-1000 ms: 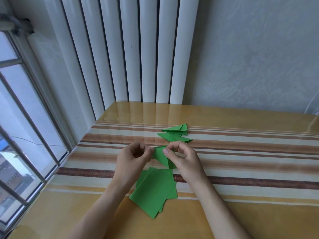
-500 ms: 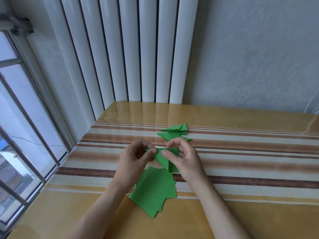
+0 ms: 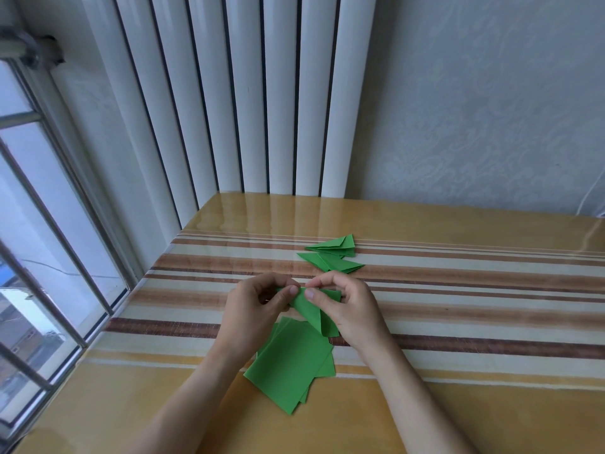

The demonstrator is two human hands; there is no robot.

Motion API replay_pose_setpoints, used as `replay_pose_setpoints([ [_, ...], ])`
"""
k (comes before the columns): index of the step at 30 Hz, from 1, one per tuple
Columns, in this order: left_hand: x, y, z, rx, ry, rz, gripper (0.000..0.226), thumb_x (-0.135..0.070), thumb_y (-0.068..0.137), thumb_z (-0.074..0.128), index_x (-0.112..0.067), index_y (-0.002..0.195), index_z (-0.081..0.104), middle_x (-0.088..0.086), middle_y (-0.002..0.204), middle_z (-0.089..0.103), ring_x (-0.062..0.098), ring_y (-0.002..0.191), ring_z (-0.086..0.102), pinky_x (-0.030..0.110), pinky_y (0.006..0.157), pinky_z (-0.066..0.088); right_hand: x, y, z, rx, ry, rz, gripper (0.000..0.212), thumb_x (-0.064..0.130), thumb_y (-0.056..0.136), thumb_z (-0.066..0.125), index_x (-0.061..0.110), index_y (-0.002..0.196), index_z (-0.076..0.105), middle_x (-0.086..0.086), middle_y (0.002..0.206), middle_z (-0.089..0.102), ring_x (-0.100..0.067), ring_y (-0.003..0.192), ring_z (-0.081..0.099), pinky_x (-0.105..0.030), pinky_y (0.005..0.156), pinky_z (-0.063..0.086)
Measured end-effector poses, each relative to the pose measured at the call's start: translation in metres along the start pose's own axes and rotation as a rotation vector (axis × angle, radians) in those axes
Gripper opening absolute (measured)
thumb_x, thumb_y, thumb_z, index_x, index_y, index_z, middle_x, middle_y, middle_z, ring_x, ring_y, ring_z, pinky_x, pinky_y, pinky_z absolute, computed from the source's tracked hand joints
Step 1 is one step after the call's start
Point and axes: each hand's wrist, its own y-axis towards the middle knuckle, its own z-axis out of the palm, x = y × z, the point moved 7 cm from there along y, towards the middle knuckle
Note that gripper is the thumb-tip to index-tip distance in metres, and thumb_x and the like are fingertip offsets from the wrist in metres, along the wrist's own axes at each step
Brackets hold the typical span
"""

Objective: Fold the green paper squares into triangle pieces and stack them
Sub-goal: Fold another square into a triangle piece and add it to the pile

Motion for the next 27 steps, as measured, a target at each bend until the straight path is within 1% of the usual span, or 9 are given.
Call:
replay_pose_setpoints([
  [4,-0.0022,-0.0012,0.0001,-0.019,0.023,-0.005,0.006,-0.017,0.094,0.076,-0.022,0.092,0.079,-0.003,0.082,0.079,0.012,0.075,0.075,0.027,0.072,0.061,-0.0018,0.0004,-0.0013,-0.012,-0.032,-0.006,0.004,0.026,0.092,0.079,0.029,0.090,0.077,0.015,0.094,0.076,0.000,0.098,0.068,-0.030,0.091,0.052],
  [6,-0.0020,-0.0015,-0.0007,-0.034,0.015,-0.020,0.006,-0.016,0.094,0.076,-0.021,0.092,0.078,-0.002,0.080,0.079,0.010,0.073,0.075,0.023,0.070,0.059,-0.0033,0.0005,-0.0022,-0.020,-0.036,0.006,0.004,0.027,0.093,0.077,0.029,0.090,0.077,0.015,0.094,0.076,-0.001,0.097,0.068,-0.031,0.092,0.053],
  [10,-0.0013,-0.0015,-0.0023,-0.034,0.021,-0.030,0.008,-0.015,0.093,0.076,-0.020,0.089,0.078,0.000,0.079,0.078,0.014,0.075,0.075,0.033,0.074,0.063,-0.0034,-0.0003,-0.0003,0.006,-0.039,0.032,0.005,0.030,0.094,0.075,0.028,0.090,0.077,0.015,0.094,0.075,-0.001,0.097,0.068,-0.035,0.094,0.054],
  [14,-0.0014,-0.0016,-0.0032,-0.028,0.041,-0.025,0.010,-0.016,0.094,0.076,-0.023,0.087,0.077,0.002,0.081,0.077,0.023,0.078,0.074,0.046,0.076,0.063,-0.0050,-0.0009,0.0028,0.050,-0.050,0.048,0.012,0.041,0.092,0.077,0.029,0.089,0.077,0.013,0.093,0.076,-0.008,0.098,0.070,-0.044,0.094,0.055],
  [17,0.0006,-0.0011,-0.0026,-0.024,-0.012,-0.050,0.008,-0.016,0.093,0.077,-0.023,0.089,0.078,0.007,0.082,0.076,0.032,0.081,0.073,0.049,0.078,0.063,-0.0061,-0.0002,0.0026,0.053,-0.048,0.047,0.010,0.039,0.092,0.077,0.030,0.089,0.077,0.011,0.092,0.076,-0.012,0.096,0.071,-0.049,0.093,0.056],
  [19,0.0019,-0.0007,-0.0027,-0.019,-0.092,-0.079,0.007,-0.014,0.093,0.076,-0.021,0.095,0.078,0.012,0.085,0.075,0.032,0.083,0.073,0.042,0.077,0.063,-0.0064,0.0007,0.0018,0.044,-0.036,0.050,0.009,0.036,0.093,0.077,0.029,0.088,0.077,0.009,0.091,0.077,-0.014,0.094,0.071,-0.049,0.093,0.056],
  [22,-0.0001,-0.0012,-0.0026,0.006,-0.181,-0.101,0.009,-0.009,0.094,0.073,-0.012,0.102,0.077,0.009,0.086,0.077,0.020,0.080,0.074,0.025,0.075,0.059,-0.0071,0.0010,0.0000,0.024,0.000,0.064,0.008,0.033,0.093,0.078,0.028,0.088,0.077,0.008,0.089,0.077,-0.016,0.092,0.071,-0.049,0.092,0.057],
  [24,-0.0012,-0.0015,-0.0030,0.007,-0.206,-0.101,0.009,-0.008,0.095,0.072,-0.009,0.102,0.078,0.009,0.087,0.078,0.018,0.080,0.075,0.022,0.074,0.058,-0.0070,0.0010,-0.0015,0.016,0.008,0.066,0.007,0.032,0.093,0.077,0.028,0.088,0.077,0.010,0.090,0.076,-0.014,0.093,0.071,-0.046,0.093,0.056],
  [27,-0.0015,-0.0017,-0.0036,-0.001,-0.226,-0.105,0.010,-0.010,0.095,0.071,-0.006,0.102,0.078,0.011,0.087,0.079,0.018,0.080,0.075,0.023,0.075,0.059,-0.0027,0.0000,-0.0042,-0.006,0.008,0.041,0.008,0.029,0.095,0.076,0.028,0.087,0.077,0.013,0.090,0.076,-0.006,0.092,0.069,-0.034,0.088,0.053],
])
